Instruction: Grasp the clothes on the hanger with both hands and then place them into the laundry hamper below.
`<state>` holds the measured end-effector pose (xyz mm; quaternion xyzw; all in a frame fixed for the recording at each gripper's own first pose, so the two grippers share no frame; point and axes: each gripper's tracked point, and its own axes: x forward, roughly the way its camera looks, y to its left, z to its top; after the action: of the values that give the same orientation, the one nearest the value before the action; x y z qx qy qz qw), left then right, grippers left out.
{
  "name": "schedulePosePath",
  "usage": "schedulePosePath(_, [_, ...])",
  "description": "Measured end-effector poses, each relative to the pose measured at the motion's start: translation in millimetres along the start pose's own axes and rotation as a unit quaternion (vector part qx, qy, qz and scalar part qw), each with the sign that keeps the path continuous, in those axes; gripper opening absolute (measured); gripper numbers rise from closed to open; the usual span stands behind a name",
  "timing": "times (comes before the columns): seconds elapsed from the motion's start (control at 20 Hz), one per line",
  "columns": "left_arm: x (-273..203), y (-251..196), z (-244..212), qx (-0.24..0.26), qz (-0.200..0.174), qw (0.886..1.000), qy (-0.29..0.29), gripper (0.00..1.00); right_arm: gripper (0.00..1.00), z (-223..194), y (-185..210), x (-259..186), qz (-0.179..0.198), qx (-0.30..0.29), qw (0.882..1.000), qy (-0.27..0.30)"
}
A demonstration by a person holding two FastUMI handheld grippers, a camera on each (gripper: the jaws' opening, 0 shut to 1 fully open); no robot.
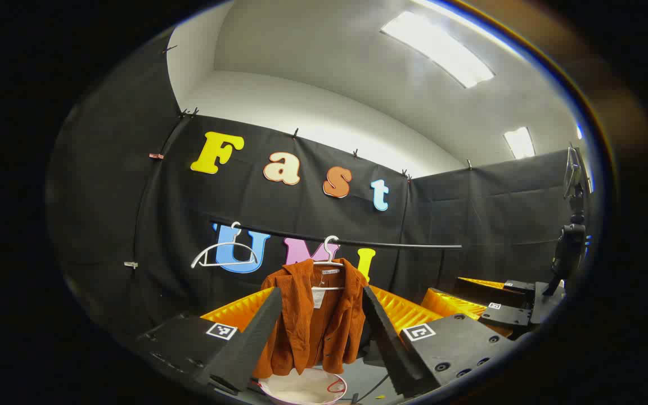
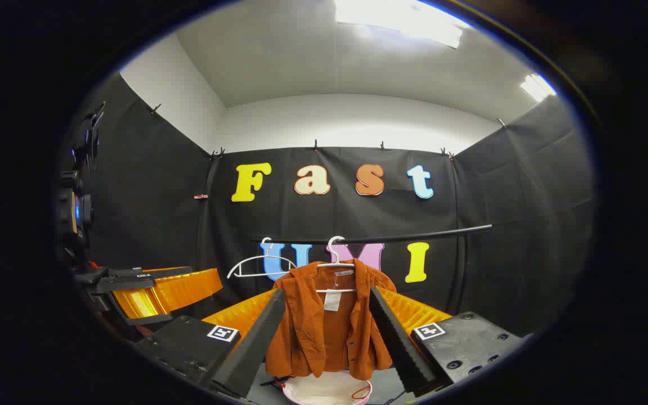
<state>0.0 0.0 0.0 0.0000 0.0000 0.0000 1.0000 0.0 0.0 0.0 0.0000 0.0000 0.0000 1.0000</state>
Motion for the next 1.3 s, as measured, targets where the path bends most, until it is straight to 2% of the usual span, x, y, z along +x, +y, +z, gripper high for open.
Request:
schedulePosePath(0.9, [1, -11, 3, 0.006, -0.002, 1.0, -0.01, 0.91, 0.97, 7, -7, -5, 0.004, 0.016, 1.0, -0.007])
schedulePosePath(1.3, [1, -14, 3, 0.008, -0.013, 1.0, -0.007, 0.91, 0.97, 4, -10, -5, -0.008, 0.018, 1.0, -0.002])
